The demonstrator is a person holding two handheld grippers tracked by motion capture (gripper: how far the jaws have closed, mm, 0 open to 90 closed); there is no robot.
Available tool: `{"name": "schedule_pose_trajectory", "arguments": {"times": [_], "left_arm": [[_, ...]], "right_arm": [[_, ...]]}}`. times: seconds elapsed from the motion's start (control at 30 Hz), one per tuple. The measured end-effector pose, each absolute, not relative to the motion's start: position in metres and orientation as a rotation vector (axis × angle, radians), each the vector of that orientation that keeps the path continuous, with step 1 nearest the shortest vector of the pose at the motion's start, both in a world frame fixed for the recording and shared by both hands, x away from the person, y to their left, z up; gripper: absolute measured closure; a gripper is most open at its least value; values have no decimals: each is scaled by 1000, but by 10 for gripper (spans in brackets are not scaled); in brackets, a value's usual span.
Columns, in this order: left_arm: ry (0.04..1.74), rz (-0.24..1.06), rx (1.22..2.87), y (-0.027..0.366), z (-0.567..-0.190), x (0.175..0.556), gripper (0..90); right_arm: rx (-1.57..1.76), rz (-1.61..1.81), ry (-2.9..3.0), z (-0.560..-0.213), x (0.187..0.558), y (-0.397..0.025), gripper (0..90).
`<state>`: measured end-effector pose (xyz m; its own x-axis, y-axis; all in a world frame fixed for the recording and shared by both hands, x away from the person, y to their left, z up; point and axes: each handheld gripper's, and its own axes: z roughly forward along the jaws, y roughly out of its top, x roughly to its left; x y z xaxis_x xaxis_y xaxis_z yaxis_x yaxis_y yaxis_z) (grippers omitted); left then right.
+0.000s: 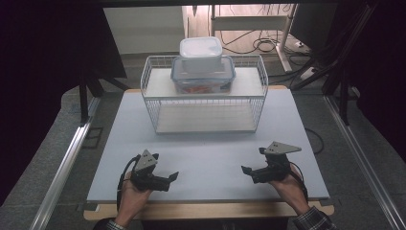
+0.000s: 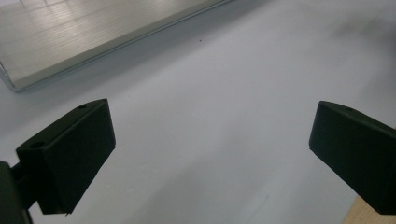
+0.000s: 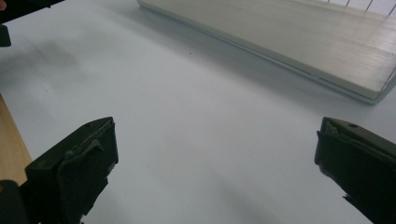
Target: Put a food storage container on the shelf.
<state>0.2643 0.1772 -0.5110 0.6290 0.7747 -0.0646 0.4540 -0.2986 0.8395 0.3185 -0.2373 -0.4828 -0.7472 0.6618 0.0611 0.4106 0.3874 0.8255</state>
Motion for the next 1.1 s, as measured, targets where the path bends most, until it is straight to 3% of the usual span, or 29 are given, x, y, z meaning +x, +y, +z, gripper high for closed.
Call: {"name": "schedule_pose_trajectory", "arguments": {"times": [1.1], "left_arm": [[1007,388,2033,169,-529,272,0]], "right_arm": [[996,1117,2467,-514,321,-238,0]]}}
